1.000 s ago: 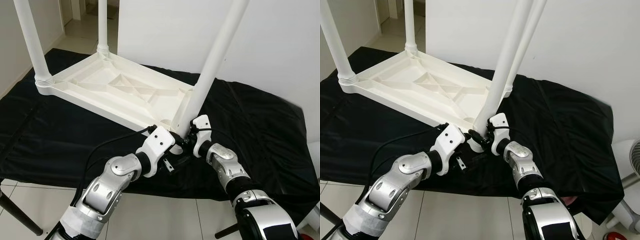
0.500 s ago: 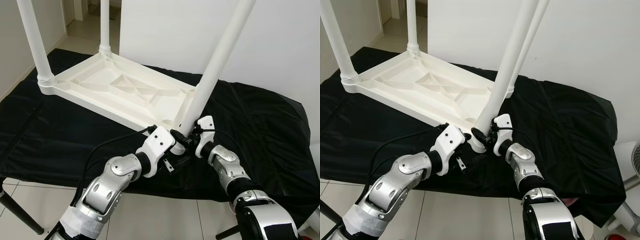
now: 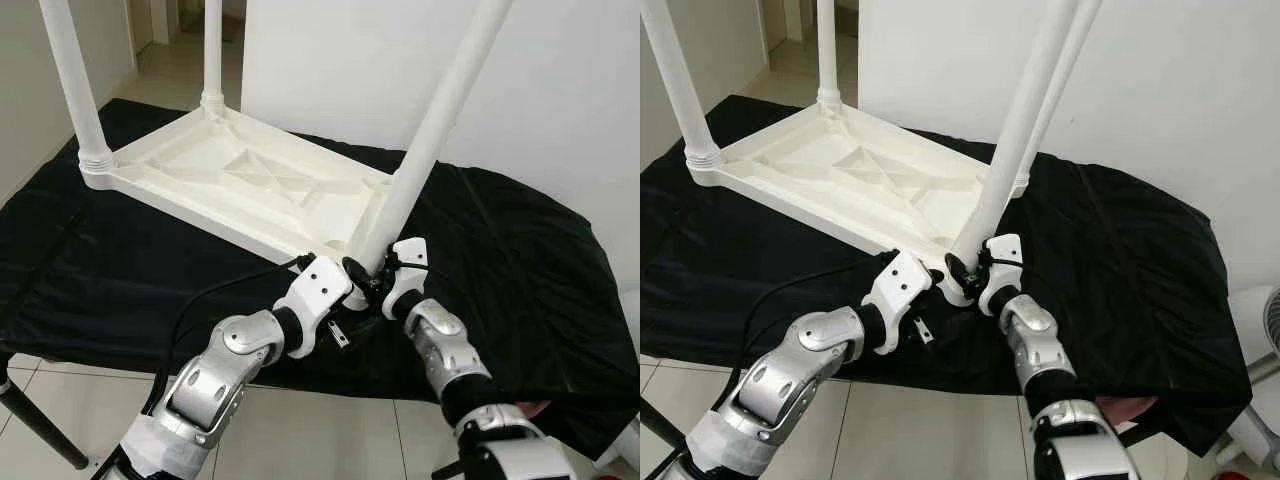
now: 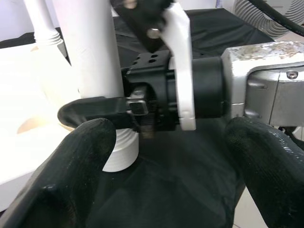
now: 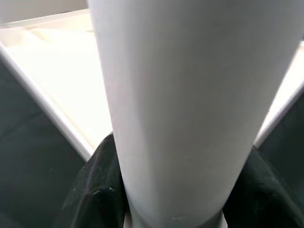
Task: Building children table
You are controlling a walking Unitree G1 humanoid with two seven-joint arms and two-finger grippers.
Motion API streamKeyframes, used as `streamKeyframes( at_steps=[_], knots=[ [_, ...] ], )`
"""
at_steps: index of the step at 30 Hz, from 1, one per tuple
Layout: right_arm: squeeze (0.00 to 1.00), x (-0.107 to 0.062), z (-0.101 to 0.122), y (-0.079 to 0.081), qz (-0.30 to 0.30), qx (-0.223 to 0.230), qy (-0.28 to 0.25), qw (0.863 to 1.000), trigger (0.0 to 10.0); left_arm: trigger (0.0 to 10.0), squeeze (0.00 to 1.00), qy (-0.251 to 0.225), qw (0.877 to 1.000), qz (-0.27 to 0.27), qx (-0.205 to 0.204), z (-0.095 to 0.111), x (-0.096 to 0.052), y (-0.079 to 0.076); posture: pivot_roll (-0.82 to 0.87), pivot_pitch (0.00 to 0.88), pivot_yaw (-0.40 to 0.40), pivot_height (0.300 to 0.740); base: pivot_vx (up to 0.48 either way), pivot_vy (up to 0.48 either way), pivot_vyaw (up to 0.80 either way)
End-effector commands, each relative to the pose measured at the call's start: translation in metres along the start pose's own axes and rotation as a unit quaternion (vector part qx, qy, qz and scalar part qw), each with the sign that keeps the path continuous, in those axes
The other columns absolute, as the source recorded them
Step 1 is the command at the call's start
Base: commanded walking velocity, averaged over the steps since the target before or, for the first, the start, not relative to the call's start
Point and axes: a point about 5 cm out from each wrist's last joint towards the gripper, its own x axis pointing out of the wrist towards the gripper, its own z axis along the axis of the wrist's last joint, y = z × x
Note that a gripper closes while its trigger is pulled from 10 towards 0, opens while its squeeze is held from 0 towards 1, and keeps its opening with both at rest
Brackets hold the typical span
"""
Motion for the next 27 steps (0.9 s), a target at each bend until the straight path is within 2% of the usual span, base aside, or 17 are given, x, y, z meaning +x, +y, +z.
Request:
streamKeyframes(
  at_steps=[1, 3, 4, 5, 8, 9, 11, 13, 16, 17, 20, 21, 27],
  knots=[
    [0.00, -0.008, -0.018, -0.003, -0.043, 0.015, 0.046, 0.998, 10.0, 10.0, 0.00, -0.005, 1.000, -0.013, 0.001, 0.002, 0.002, -0.006, 0.06, 0.000, -0.174, 0.740, 0.000, 0.000, 0.00],
    [0.00, -0.008, -0.018, -0.001, -0.050, 0.016, 0.044, 0.998, 10.0, 10.0, 0.00, -0.005, 1.000, -0.014, 0.001, 0.002, 0.003, -0.006, 0.06, 0.000, -0.174, 0.740, 0.000, 0.000, 0.00],
    [0.00, -0.009, -0.017, 0.003, -0.071, 0.019, 0.041, 0.996, 10.0, 10.0, 0.00, -0.005, 1.000, -0.015, 0.001, 0.002, 0.003, -0.006, 0.06, 0.000, -0.174, 0.740, 0.000, 0.000, 0.00],
    [0.00, -0.010, -0.017, 0.007, -0.119, 0.018, 0.042, 0.992, 10.0, 10.0, 0.00, -0.005, 1.000, -0.015, 0.001, 0.002, 0.003, -0.006, 0.06, 0.000, -0.174, 0.740, 0.000, 0.000, 0.00],
    [0.00, -0.012, -0.017, 0.012, -0.154, 0.009, 0.044, 0.987, 10.0, 10.0, 0.00, -0.005, 1.000, -0.015, 0.000, 0.002, 0.003, -0.007, 0.07, 0.000, -0.183, 0.740, 0.000, 0.000, 0.00],
    [0.00, -0.012, -0.017, 0.012, -0.154, 0.009, 0.044, 0.987, 10.0, 10.0, 0.00, -0.005, 1.000, -0.015, 0.000, 0.002, 0.003, -0.007, 0.07, 0.000, -0.183, 0.740, 0.000, 0.000, 0.00],
    [0.00, -0.012, -0.015, 0.027, -0.149, -0.008, 0.037, 0.988, 10.0, 10.0, 0.00, -0.005, 1.000, -0.014, -0.001, 0.002, 0.002, -0.008, 0.07, 0.000, -0.188, 0.740, 0.000, 0.000, 0.00],
    [0.00, -0.012, -0.014, 0.032, -0.136, -0.004, 0.036, 0.990, 10.0, 10.0, 0.00, -0.006, 1.000, -0.013, -0.003, 0.002, 0.002, -0.008, 0.07, 0.000, -0.188, 0.740, 0.000, 0.000, 0.00],
    [0.00, -0.013, -0.012, 0.030, -0.137, -0.002, 0.036, 0.990, 10.0, 10.0, 0.00, -0.006, 1.000, -0.012, -0.002, 0.002, 0.002, -0.008, 0.07, 0.000, -0.187, 0.740, 0.000, 0.000, 0.00],
    [0.08, -0.014, -0.011, 0.028, -0.140, -0.004, 0.037, 0.990, 10.0, 10.0, 0.00, -0.005, 1.000, -0.013, -0.002, 0.002, 0.002, -0.008, 0.07, 0.000, -0.188, 0.740, 0.000, 0.000, 0.00],
    [0.08, -0.015, -0.011, 0.026, -0.143, -0.006, 0.039, 0.989, 10.0, 10.0, 0.00, -0.005, 1.000, -0.013, -0.002, 0.002, 0.002, -0.009, 0.07, 0.000, -0.188, 0.740, 0.000, 0.000, 0.00],
    [1.00, -0.015, -0.009, 0.026, -0.141, 0.002, 0.032, 0.990, 10.0, 10.0, 0.00, -0.005, 1.000, -0.012, -0.002, 0.002, 0.002, -0.008, 0.07, 0.000, -0.188, 0.740, 0.000, 0.000, 0.00],
    [1.00, -0.019, -0.002, 0.027, -0.134, 0.016, 0.015, 0.991, 10.0, 10.0, 0.00, -0.005, 1.000, -0.010, -0.003, 0.001, 0.002, -0.008, 0.07, 0.000, -0.190, 0.740, 0.000, 0.000, 0.00]
  ],
)
